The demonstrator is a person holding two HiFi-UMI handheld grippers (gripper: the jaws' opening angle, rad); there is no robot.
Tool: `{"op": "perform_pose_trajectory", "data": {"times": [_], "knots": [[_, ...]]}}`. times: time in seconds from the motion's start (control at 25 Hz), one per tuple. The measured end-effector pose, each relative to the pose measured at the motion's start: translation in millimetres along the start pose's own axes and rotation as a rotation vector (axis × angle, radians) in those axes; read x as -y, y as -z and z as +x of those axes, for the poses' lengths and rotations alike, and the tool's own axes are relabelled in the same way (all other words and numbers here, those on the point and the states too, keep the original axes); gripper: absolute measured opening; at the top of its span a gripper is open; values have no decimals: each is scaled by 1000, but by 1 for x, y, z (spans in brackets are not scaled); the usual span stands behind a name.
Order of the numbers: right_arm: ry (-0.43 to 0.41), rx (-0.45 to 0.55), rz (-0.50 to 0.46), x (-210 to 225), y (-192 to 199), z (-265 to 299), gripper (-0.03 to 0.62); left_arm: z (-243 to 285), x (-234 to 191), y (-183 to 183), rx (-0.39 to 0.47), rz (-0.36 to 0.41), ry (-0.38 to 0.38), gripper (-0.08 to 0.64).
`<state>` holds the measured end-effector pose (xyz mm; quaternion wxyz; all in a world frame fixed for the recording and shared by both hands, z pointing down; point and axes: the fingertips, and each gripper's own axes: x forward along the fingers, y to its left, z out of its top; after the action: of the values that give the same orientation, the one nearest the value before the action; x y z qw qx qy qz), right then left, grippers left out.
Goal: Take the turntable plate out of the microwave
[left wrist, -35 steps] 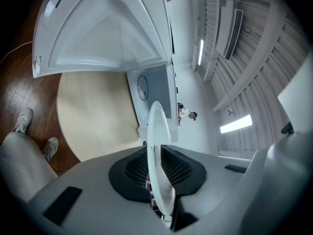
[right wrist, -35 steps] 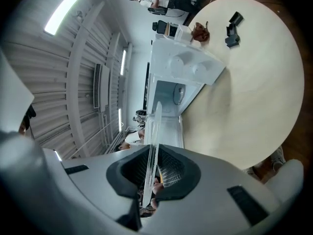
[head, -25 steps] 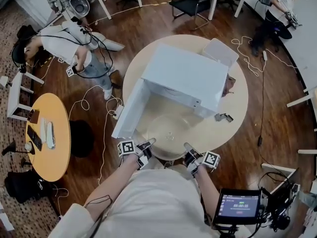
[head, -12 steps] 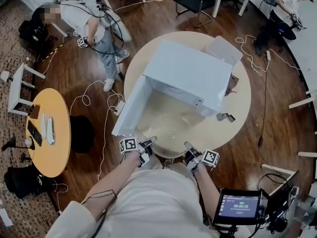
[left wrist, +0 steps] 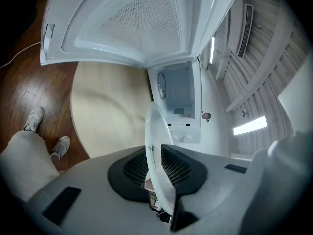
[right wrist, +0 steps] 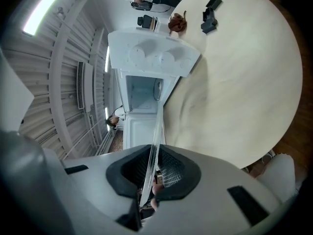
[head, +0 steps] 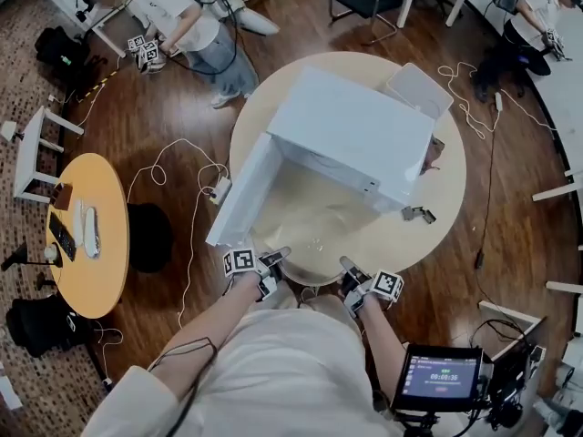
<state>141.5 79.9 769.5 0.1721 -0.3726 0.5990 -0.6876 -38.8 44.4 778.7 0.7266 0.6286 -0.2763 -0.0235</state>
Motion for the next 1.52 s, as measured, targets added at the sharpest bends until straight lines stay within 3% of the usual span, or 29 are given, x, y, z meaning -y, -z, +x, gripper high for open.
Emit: {"op": "perform_pose_trajectory", "data": {"times": [0.92,1.52], "knots": [[46,18,81,16,-12,22,34,15,-20,-21,6,-50,-40,54],[76,25,139,32,-14,27,35,24,-28,-26,4,-39,-105,54]]}}
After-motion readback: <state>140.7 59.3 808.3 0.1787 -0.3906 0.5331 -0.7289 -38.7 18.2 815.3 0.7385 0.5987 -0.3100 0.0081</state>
